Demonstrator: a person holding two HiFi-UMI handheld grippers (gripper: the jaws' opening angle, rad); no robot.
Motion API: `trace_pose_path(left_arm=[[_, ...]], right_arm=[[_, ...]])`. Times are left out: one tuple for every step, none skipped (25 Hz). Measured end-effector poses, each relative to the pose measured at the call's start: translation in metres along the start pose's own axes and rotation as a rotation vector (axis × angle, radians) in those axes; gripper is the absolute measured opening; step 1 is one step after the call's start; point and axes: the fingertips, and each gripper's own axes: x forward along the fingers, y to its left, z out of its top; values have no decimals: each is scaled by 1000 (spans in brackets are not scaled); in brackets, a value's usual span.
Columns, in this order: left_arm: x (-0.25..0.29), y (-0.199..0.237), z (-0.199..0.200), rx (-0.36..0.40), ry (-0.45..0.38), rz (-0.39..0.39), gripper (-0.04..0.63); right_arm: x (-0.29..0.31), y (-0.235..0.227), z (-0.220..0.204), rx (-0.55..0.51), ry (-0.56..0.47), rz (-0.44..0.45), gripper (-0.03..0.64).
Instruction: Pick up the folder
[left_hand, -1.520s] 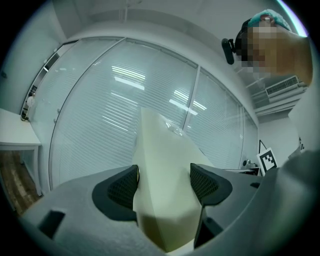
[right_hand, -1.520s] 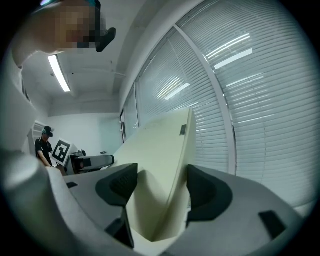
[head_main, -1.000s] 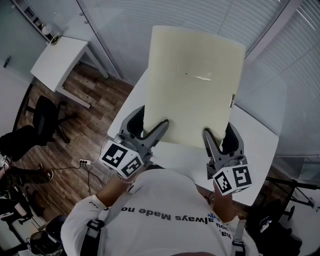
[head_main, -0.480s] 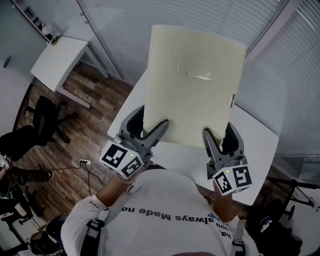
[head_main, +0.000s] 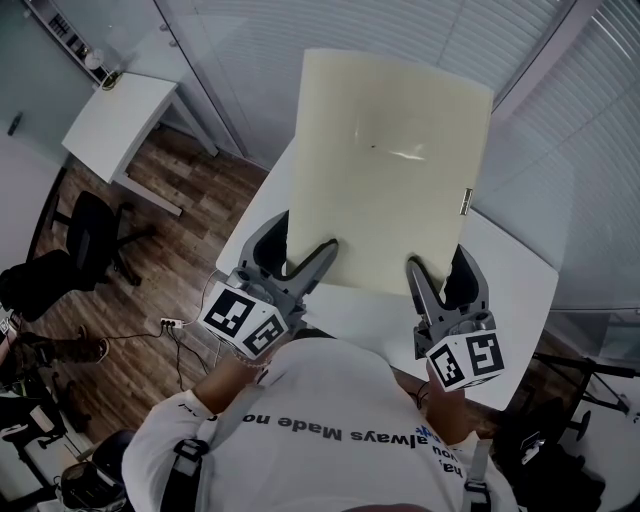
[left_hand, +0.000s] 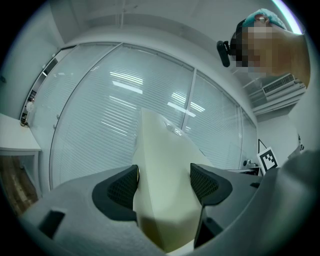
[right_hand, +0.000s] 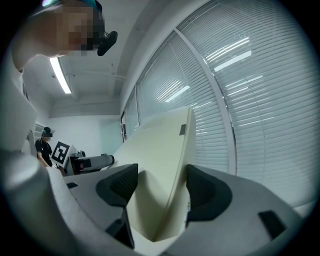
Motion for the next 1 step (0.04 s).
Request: trace_pose_path(left_arm=[[0, 0, 0, 0, 0, 1, 325]], right_arm=[[0, 0, 0, 1, 0, 0, 307]])
